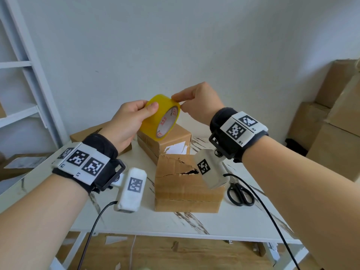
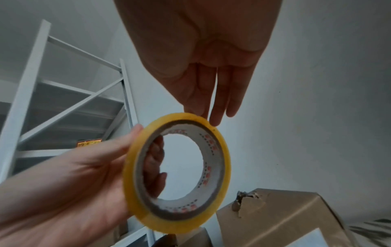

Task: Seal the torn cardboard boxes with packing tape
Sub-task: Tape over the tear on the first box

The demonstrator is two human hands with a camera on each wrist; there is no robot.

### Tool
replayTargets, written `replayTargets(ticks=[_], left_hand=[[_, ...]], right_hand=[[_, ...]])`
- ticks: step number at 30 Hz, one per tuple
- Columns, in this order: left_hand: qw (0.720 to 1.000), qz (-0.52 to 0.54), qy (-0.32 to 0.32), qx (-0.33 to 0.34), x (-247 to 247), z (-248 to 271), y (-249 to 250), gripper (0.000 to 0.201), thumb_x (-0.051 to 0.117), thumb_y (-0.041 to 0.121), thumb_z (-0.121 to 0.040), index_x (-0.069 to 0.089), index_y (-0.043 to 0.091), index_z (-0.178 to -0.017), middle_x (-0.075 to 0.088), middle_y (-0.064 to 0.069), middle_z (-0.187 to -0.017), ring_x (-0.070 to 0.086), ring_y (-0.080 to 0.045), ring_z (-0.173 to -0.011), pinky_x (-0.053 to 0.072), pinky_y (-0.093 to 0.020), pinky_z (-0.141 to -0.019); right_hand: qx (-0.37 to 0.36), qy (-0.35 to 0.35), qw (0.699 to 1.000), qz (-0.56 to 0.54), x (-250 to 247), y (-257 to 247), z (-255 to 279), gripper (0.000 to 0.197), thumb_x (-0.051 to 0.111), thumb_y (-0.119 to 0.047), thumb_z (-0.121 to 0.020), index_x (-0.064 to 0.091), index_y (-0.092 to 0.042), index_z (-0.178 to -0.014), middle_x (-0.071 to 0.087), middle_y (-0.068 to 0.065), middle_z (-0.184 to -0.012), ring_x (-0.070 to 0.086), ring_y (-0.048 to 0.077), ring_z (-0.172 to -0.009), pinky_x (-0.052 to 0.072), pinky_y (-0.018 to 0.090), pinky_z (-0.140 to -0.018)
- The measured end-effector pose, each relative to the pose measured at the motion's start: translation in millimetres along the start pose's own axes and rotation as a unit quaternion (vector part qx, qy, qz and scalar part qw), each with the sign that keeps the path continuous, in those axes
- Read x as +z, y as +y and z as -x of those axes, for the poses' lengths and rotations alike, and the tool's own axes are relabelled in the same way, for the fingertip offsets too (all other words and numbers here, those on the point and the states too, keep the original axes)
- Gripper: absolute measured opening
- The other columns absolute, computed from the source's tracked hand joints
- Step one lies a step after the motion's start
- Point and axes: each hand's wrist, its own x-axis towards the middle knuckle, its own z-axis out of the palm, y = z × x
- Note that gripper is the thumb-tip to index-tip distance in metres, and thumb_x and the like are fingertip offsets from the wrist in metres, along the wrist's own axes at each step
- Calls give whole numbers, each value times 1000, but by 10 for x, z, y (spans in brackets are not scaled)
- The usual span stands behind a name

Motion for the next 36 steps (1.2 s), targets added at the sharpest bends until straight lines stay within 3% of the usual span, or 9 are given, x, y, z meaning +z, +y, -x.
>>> replayTargets(ticks=[2, 6, 12, 16, 19, 23, 30, 34, 36], left_hand=[[999, 32, -8, -8, -9, 5, -2, 19, 49, 20, -96, 65, 10, -101, 68, -7, -99, 63, -14, -87, 51, -26, -83], [995, 95, -13, -29, -22, 0, 30, 34, 45, 21, -98, 57, -2, -120, 63, -17, -117, 61, -23, -104, 48, -37, -96], [985, 170, -5, -42, 21, 17, 24, 21, 43, 24, -98, 60, 19, -87, 63, 12, -59, 60, -1, -55, 47, -22, -63], [983, 171, 2, -62, 41, 44, 7, 21, 53, 38, -92, 64, 25, -80, 61, 11, -60, 58, -4, -59, 45, -25, -70], [987, 139, 4, -82, 24, 10, 17, 29, 53, 39, -92, 55, 22, -68, 53, 11, -46, 51, -3, -41, 43, -26, -70], [989, 91, -7, -117, -34, -44, 61, 31, 49, 32, -91, 53, 16, -64, 48, 6, -48, 43, -6, -38, 40, -28, -67], [987, 90, 98, -89, 49, 4, 32, 28, 62, 43, -85, 55, 24, -66, 49, 12, -39, 48, -3, -35, 42, -25, -59], [987, 83, 120, -62, 51, 24, 41, 25, 60, 42, -87, 57, 24, -70, 49, 15, -40, 50, 0, -40, 44, -23, -62], [987, 80, 127, -52, 57, 32, 37, 21, 60, 42, -87, 60, 24, -77, 54, 15, -47, 54, -2, -54, 46, -22, -65]], right_hand=[[11, -24, 1000, -1, -20, 43, -20, 39, 56, 5, -82, 70, -15, -112, 70, 2, -110, 62, 15, -98, 50, 26, -85], [19, -3, 999, -42, -13, 147, 3, 22, 74, -8, -77, 74, -12, -99, 73, 3, -92, 66, 14, -82, 52, 24, -74], [18, 13, 998, -56, -22, 144, 19, 17, 82, -18, -69, 67, -16, -77, 67, 0, -78, 60, 11, -69, 52, 24, -65], [2, 18, 1000, -3, 57, 105, 27, 25, 79, -15, -68, 56, -22, -76, 54, -9, -70, 49, 5, -62, 38, 18, -54], [-14, 21, 999, 23, 94, 83, 33, 26, 75, -15, -68, 52, -25, -73, 50, -11, -68, 45, 3, -59, 34, 17, -51], [-16, -2, 999, 49, 150, 77, 32, 22, 75, -19, -71, 57, -21, -83, 51, -11, -71, 46, 3, -62, 36, 17, -52], [-30, -8, 998, 52, 179, 32, 1, 27, 78, -23, -72, 62, -20, -93, 52, -9, -72, 49, 7, -64, 34, 18, -52], [-35, 13, 998, 60, 167, 58, 17, 23, 81, -30, -70, 66, -17, -82, 54, -9, -69, 53, 12, -71, 41, 19, -57], [-17, 20, 999, 45, 171, 77, 24, 24, 81, -32, -69, 65, -16, -75, 59, -6, -70, 57, 13, -72, 48, 23, -61]])
